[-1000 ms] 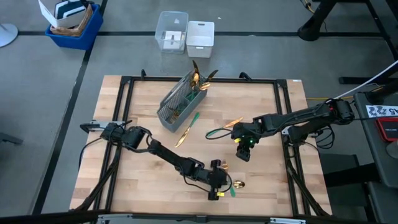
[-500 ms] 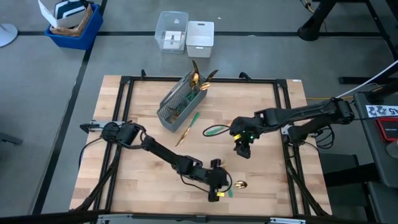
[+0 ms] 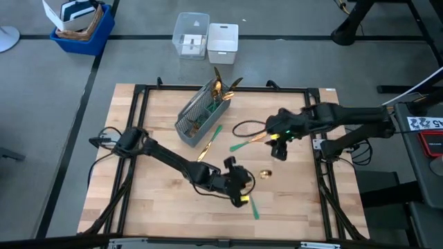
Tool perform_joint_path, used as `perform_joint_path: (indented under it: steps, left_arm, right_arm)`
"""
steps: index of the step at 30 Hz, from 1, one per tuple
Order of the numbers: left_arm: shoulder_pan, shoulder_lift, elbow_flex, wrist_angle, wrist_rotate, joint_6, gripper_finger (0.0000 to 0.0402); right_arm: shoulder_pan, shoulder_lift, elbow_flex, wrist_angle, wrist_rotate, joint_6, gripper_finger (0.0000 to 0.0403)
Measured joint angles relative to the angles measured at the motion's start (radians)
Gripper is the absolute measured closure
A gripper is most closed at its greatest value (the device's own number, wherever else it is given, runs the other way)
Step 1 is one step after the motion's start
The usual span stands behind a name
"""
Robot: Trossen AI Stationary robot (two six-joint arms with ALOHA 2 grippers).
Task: Sort silverware
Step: Put the green-gold spoon into the silverware basket
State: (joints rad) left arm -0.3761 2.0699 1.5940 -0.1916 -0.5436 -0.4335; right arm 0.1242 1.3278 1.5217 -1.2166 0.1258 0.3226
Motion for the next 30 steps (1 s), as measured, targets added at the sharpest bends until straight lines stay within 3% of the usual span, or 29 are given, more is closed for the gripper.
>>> perform_joint_path:
  steps: [9, 13, 21, 25, 30]
  left_arm:
    - [0.091, -0.198, 0.000, -0.256, -0.199, 0.030, 0.0397]
    - [0.167, -0.260, 0.000, -0.365, -0.236, 0.031, 0.0398]
    - [0.360, -0.305, 0.000, -0.463, -0.232, 0.064, 0.0398]
    - [0.455, -0.307, 0.000, -0.455, -0.157, 0.134, 0.0397]
    - [0.552, -0.316, 0.000, -0.459, -0.060, 0.238, 0.0398]
  right_arm:
    - [0.000, -0.170, 0.063, -0.023, 0.159, -0.017, 0.0201]
    - [0.000, -0.239, 0.063, -0.023, 0.225, -0.008, 0.0201]
    - [0.000, -0.283, 0.062, -0.012, 0.341, -0.002, 0.0201]
    - [0.000, -0.257, 0.061, 0.031, 0.419, -0.010, 0.0201]
    - [-0.009, -0.221, -0.009, 0.150, 0.610, -0.020, 0.0201]
